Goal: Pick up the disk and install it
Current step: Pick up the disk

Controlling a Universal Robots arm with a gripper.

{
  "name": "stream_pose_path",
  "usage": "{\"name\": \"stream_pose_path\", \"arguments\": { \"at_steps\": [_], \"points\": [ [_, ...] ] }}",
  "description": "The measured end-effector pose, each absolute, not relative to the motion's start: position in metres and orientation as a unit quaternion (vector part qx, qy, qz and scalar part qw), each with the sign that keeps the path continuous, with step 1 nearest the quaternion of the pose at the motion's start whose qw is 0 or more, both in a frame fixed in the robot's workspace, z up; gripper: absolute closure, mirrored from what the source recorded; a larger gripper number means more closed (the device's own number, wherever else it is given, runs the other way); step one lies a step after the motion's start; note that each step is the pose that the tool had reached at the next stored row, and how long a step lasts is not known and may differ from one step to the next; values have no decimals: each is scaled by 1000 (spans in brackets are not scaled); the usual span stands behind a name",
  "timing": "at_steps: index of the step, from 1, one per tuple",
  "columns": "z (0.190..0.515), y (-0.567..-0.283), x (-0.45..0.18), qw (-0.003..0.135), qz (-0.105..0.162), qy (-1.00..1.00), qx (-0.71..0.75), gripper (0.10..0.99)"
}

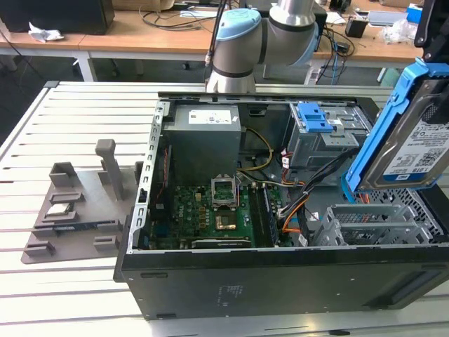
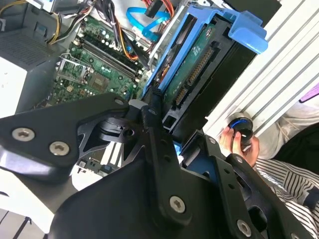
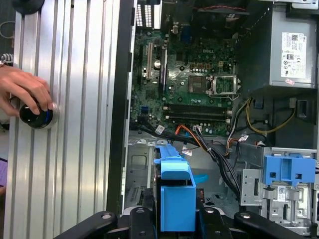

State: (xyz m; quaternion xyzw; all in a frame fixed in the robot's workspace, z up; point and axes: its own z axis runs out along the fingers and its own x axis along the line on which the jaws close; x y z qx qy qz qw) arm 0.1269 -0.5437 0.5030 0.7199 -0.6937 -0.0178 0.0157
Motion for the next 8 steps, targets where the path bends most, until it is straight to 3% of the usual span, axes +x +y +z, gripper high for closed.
{"name": "stream_pose_path", "arguments": {
  "at_steps": [8],
  "points": [
    [503,-544,151,16,-18,-694,720,722]
  ]
}}
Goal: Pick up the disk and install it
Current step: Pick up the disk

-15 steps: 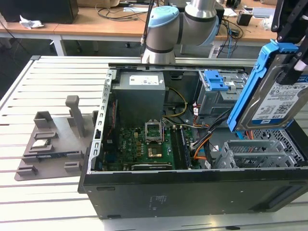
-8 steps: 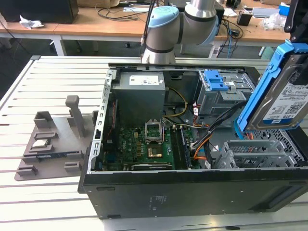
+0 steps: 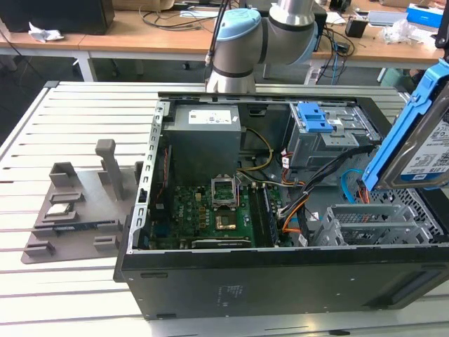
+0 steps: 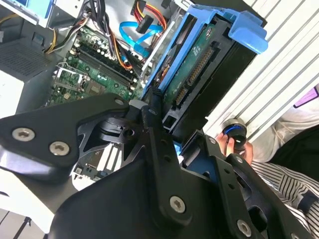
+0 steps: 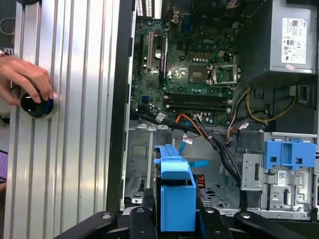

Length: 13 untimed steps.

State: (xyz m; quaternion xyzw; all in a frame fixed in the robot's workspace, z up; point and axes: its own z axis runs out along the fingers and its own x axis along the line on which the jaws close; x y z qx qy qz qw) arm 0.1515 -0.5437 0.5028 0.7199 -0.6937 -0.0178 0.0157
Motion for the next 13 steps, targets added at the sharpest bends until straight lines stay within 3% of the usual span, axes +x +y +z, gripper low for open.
{"name": "stream_pose_path", "arguments": {
  "at_steps": [13],
  "points": [
    [499,-544,172,16,-18,-694,720,722]
  ]
}}
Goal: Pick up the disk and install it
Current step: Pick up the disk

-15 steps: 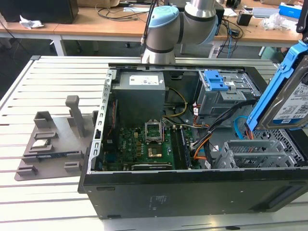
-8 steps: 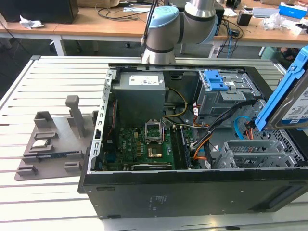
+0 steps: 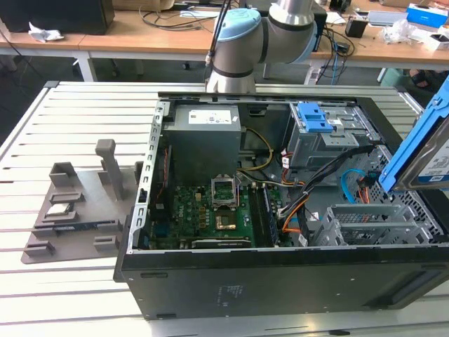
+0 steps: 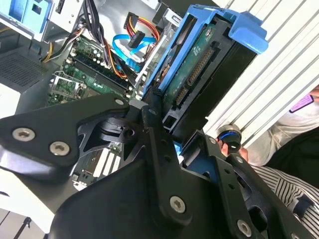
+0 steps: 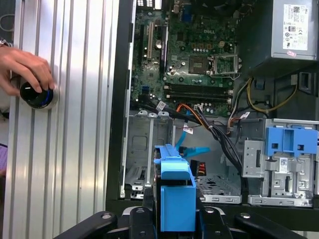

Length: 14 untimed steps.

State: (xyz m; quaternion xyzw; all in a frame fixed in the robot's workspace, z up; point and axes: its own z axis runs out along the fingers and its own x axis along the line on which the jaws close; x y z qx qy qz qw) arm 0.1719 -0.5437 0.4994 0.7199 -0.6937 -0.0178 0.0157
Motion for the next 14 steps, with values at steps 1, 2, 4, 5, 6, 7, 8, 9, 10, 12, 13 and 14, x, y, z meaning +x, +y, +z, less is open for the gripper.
{"name": "stream_pose_path", "arguments": {
  "at_steps": [1,2,4,5,6,7,8,9,10,12,13,14],
  "points": [
    [499,-544,173,16,-18,-694,720,722],
    [499,-544,173,16,-18,-694,720,722],
    [498,-544,176,16,-18,-694,720,722],
    [497,-544,177,16,-18,-694,720,722],
    [496,-544,178,16,-18,-694,720,722],
    [494,-544,179,16,-18,-694,720,722],
    [493,-544,179,16,-18,-694,720,722],
    [490,-544,180,16,-18,-694,720,722],
    [488,-544,180,16,-18,-694,720,722],
    [486,-544,180,16,-18,-694,720,722],
    [486,-544,180,16,-18,-694,720,722],
    [486,-544,180,16,-18,-694,720,722]
  ]
}}
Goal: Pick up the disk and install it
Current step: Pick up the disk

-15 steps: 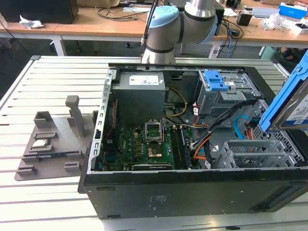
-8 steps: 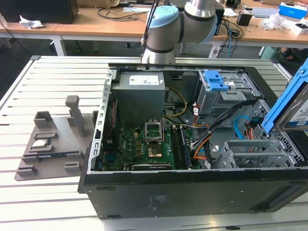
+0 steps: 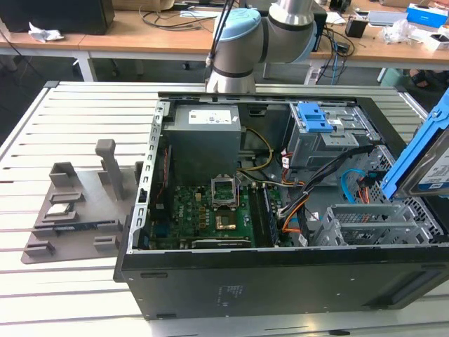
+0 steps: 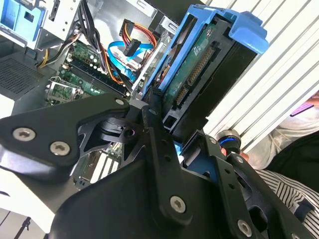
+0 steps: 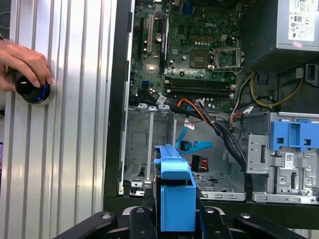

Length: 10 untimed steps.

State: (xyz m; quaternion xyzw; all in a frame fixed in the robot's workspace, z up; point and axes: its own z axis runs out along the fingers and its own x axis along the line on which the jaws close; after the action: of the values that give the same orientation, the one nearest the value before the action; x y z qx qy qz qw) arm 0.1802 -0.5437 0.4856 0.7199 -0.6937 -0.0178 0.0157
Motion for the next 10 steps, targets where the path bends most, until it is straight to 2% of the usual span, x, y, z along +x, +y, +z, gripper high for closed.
{"name": "stream_pose_path", "arguments": {
  "at_steps": [10],
  "points": [
    [486,-544,165,16,-18,-694,720,722]
  ]
}}
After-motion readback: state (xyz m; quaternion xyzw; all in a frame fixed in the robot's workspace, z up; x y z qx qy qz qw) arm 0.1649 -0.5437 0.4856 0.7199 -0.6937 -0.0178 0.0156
